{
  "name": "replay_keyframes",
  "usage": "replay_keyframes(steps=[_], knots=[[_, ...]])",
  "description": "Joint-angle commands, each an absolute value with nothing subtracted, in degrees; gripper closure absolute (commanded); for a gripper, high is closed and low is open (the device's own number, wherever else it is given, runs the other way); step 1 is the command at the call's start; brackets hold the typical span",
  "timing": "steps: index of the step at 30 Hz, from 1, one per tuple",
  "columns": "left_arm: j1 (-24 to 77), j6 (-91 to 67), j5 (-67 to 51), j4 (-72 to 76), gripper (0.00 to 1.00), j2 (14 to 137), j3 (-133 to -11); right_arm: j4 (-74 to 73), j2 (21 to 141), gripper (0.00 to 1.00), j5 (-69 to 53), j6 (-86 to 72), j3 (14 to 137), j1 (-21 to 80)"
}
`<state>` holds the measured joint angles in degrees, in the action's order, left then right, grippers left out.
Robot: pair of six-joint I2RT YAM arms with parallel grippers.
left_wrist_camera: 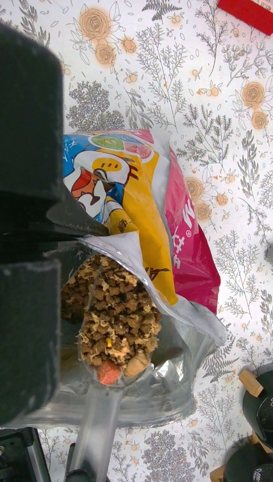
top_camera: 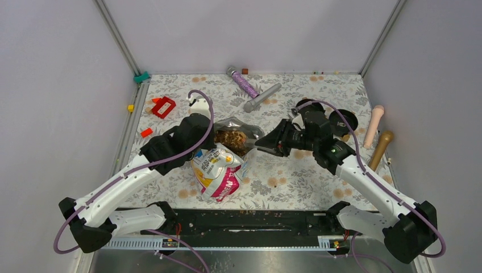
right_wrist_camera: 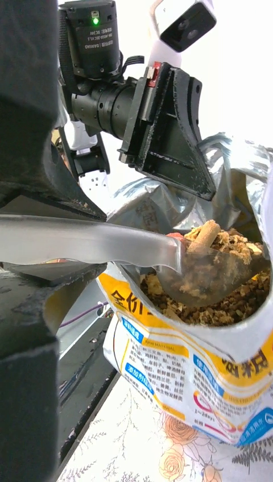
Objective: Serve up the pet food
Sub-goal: Collect the pet food from the pet food bag.
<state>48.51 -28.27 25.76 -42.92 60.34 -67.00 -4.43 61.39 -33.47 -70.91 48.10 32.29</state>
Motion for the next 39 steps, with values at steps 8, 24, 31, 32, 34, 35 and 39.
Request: replay_keyframes(steps=[8, 24, 31, 32, 34, 35, 39], knots=[[49.3, -28.8, 25.7, -39.2, 1.00, 58.0, -67.9, 3.4, 56.3, 1.00, -36.6, -78.6, 46.4, 29.0], [49.3, -29.2, 26.1, -39.0, 1.00, 58.1, -67.7, 4.7, 51.8, 1.00, -41.3, -81.2, 45.0, 27.5], [49.2, -29.8, 26.5, -38.9, 1.00, 57.9, -67.4, 10.3, 52.3, 1.00, -44.8, -83.3, 44.0, 27.5], [49.2, -29.9, 26.6, -38.9, 1.00, 57.9, -67.4, 10.2, 52.2, 1.00, -45.0, -83.2, 44.1, 27.5], [49.2, -30.4, 26.7, -38.9, 1.00, 58.2, -67.3, 10.0, 52.2, 1.00, -46.0, -82.2, 44.5, 27.5], [49.3, -30.6, 26.7, -38.9, 1.00, 58.3, -67.2, 10.0, 52.2, 1.00, -46.6, -81.6, 44.7, 27.5], [49.2, -31.0, 25.9, -38.9, 1.00, 58.5, -67.4, 9.9, 51.8, 1.00, -47.1, -80.8, 44.7, 27.5]])
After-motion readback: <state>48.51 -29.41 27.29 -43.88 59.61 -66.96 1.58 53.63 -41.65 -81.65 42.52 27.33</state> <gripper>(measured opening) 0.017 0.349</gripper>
